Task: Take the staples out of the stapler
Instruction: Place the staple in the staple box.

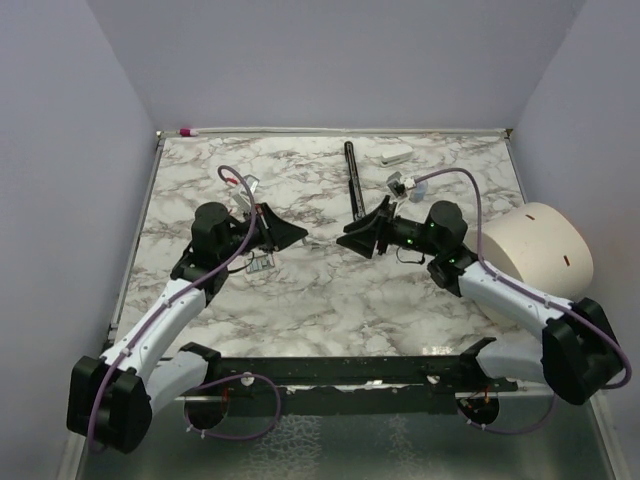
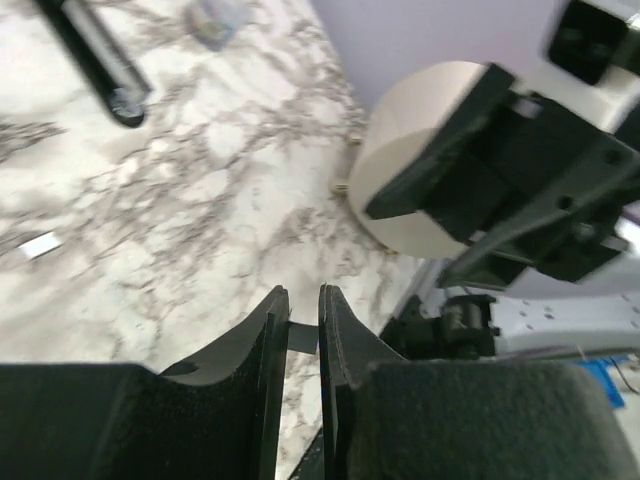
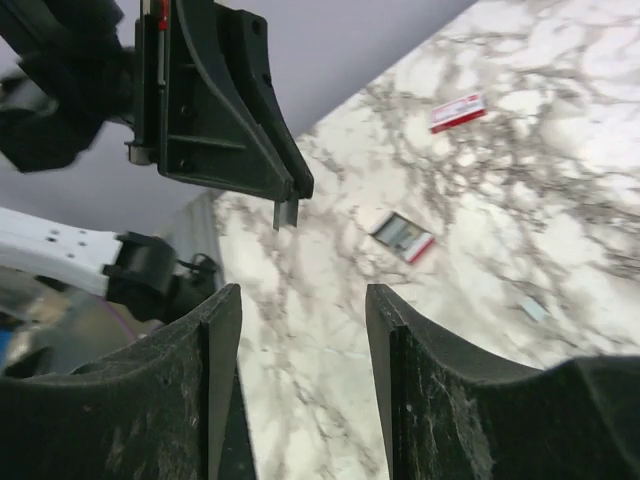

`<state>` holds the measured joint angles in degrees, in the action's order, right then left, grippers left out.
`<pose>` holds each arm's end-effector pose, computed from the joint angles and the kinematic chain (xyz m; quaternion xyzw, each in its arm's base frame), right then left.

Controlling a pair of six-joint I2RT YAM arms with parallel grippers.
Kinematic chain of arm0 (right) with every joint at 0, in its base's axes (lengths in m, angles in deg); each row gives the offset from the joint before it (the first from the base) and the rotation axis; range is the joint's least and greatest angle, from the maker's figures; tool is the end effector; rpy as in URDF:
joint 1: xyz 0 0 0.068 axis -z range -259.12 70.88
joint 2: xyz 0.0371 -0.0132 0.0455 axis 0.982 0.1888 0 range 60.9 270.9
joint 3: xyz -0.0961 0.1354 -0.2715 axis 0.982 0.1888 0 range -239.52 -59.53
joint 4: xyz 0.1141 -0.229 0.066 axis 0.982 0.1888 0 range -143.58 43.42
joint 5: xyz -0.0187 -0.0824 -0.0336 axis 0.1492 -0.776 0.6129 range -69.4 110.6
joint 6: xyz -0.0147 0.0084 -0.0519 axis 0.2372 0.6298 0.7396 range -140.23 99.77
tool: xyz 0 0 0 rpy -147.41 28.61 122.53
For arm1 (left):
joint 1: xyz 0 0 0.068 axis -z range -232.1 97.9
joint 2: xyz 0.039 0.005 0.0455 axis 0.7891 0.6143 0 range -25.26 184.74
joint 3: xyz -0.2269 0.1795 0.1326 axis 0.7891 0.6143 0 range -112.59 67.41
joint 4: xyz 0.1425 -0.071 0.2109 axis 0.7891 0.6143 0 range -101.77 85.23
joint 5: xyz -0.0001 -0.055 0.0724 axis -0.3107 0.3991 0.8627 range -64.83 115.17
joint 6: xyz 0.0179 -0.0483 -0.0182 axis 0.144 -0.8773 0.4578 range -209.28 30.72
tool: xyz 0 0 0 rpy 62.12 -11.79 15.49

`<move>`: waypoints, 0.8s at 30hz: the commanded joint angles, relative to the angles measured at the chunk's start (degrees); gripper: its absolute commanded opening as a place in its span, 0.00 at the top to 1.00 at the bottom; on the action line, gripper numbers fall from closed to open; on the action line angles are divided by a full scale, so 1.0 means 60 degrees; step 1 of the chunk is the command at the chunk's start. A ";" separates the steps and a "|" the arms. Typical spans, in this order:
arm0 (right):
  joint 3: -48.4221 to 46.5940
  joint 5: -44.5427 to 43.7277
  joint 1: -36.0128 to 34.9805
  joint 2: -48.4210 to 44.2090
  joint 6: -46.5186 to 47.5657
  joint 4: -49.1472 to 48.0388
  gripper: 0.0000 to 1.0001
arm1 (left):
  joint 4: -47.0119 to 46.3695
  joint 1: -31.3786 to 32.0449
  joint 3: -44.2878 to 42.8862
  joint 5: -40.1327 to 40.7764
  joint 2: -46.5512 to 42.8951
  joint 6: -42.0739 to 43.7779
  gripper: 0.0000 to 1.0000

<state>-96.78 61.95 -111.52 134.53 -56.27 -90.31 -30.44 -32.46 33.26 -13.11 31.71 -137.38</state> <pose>0.2142 0.1646 0.3136 -0.2295 0.6671 0.5790 0.4088 0.1854 -0.0902 0.3257 0.0464 0.7254 -0.5579 0.4005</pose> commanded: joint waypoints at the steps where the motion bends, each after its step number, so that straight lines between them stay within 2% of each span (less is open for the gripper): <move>1: -0.0364 -0.1570 0.0129 -0.1117 0.3556 0.3684 0.46 | 0.4402 0.0021 -0.0999 0.2245 0.0091 0.1777 0.83; 5: -0.0416 -0.2483 0.0127 -0.1560 0.4934 0.4746 0.48 | 0.6124 0.0020 -0.1472 0.4277 0.0407 0.2363 0.84; 10: -0.0600 -0.2979 0.0129 -0.1550 0.5636 0.5388 0.48 | 0.6944 0.0028 -0.1734 0.6162 0.1036 0.2434 0.85; 16: -0.0479 -0.2953 0.0127 -0.1689 0.6105 0.5230 0.47 | 0.7090 0.0036 -0.1852 0.7372 0.1937 0.2410 0.85; 24: -0.0345 -0.2745 0.0135 -0.1712 0.6196 0.4886 0.46 | 0.6633 0.0221 -0.1904 0.8253 0.2687 0.2402 0.85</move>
<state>-98.49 45.73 -110.67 125.24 -20.49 -59.60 10.58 -32.22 23.80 30.73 45.92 -123.96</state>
